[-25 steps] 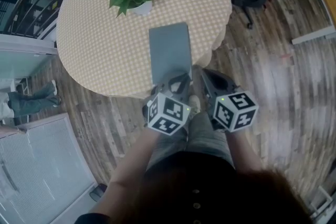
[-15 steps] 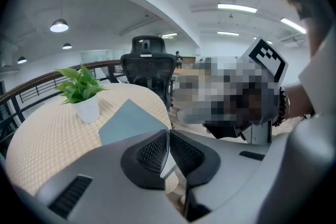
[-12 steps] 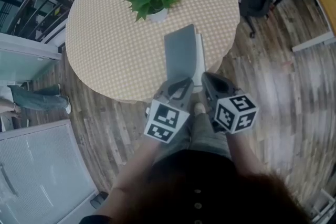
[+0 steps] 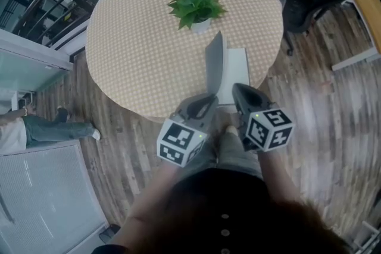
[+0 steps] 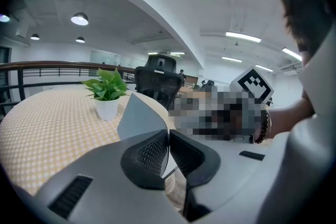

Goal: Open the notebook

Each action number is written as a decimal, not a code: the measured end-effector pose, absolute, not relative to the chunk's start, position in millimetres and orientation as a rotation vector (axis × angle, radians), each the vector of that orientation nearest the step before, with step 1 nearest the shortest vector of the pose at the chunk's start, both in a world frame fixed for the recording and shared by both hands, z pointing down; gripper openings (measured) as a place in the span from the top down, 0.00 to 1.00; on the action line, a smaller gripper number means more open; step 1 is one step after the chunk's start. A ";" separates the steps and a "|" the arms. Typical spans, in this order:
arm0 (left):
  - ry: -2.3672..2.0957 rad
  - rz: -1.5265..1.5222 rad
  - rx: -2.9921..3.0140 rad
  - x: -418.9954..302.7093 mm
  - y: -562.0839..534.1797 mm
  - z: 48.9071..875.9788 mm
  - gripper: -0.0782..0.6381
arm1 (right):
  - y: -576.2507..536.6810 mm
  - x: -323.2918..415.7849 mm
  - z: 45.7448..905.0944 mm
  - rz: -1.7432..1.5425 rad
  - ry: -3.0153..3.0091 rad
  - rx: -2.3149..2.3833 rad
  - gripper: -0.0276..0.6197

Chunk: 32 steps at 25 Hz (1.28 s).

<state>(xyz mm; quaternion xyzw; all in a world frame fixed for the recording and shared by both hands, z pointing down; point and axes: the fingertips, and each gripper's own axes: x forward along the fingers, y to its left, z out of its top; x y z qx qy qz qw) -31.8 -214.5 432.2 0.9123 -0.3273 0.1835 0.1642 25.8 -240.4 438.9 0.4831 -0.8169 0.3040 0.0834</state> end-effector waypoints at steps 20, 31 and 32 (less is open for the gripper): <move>-0.917 0.344 2.416 -133.1 -205.8 454.3 0.85 | -236.6 -60.1 439.0 0.831 -2.412 1.422 0.94; -0.909 0.300 2.277 -158.8 -201.2 479.8 0.85 | -222.9 -95.3 466.5 0.881 -2.369 1.326 0.94; -0.908 0.292 2.259 -161.0 -201.5 482.6 0.85 | -221.9 -98.6 469.2 0.888 -2.367 1.316 0.94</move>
